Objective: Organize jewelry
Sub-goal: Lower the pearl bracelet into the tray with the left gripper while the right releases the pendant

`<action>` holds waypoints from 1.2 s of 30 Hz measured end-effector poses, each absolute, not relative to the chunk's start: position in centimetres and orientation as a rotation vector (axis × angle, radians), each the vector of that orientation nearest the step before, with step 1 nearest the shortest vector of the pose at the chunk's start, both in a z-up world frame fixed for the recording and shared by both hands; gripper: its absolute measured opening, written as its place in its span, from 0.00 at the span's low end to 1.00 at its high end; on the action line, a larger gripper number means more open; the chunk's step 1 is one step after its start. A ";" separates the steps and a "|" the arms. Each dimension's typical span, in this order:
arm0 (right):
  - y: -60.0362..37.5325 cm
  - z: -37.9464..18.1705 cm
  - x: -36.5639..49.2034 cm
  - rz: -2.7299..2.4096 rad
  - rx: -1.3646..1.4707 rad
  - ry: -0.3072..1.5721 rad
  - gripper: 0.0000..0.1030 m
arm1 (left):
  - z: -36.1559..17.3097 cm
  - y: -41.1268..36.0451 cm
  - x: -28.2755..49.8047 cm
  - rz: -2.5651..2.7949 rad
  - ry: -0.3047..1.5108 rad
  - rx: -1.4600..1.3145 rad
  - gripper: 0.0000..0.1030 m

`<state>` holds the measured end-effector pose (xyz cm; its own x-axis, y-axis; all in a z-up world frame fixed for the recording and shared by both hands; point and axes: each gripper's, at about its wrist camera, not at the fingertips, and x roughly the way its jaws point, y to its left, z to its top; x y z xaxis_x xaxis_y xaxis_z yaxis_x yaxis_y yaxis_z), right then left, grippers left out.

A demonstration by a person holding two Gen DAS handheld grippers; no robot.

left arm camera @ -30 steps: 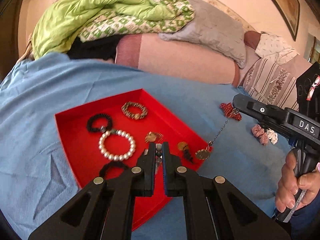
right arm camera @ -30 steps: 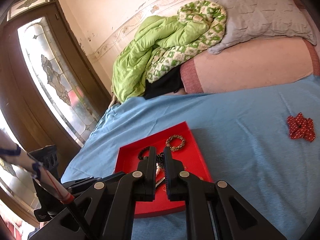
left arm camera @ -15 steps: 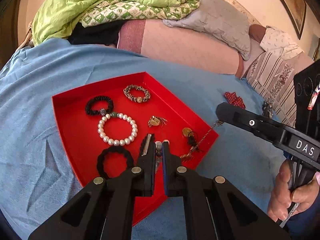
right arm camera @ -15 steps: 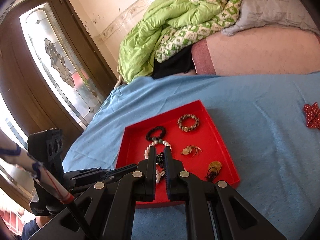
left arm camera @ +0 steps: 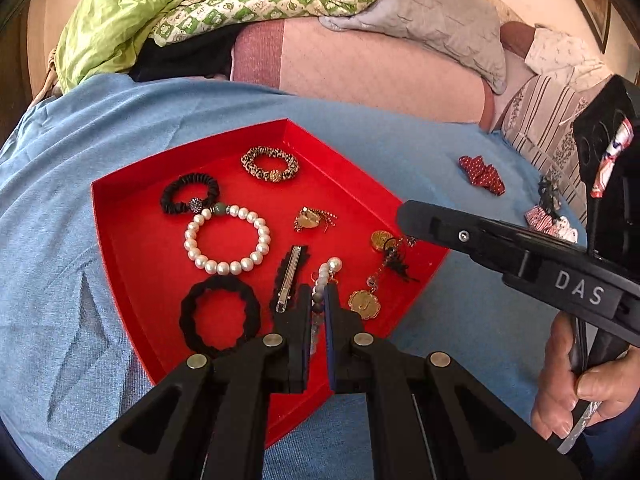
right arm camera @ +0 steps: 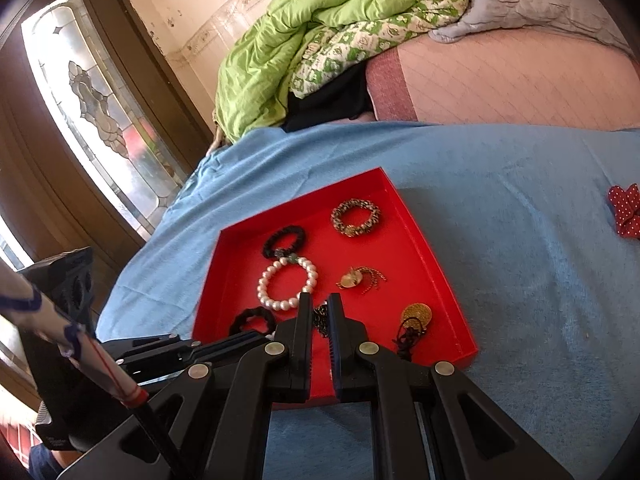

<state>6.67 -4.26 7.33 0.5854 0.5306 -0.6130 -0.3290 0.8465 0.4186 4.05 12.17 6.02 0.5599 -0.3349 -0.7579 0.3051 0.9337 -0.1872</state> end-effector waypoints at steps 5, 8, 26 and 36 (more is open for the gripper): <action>-4.4 6.4 7.1 0.487 0.267 0.821 0.08 | 5.5 12.1 4.2 -0.359 0.915 -0.020 0.05; -4.4 5.9 7.4 0.472 0.255 0.835 0.08 | 5.3 12.1 4.3 -0.349 0.918 -0.010 0.05; -4.4 4.0 8.7 0.434 0.248 0.866 0.08 | 4.1 12.7 4.9 -0.314 0.963 -0.005 0.05; -4.2 3.1 10.2 0.422 0.240 0.878 0.08 | 3.4 12.6 5.3 -0.298 0.980 -0.001 0.05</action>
<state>10.17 -4.21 3.06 0.5644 0.4511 -0.6913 -0.2578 0.8919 0.3715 5.28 12.58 3.45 0.5197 -0.2488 -0.8173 0.2482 0.9594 -0.1343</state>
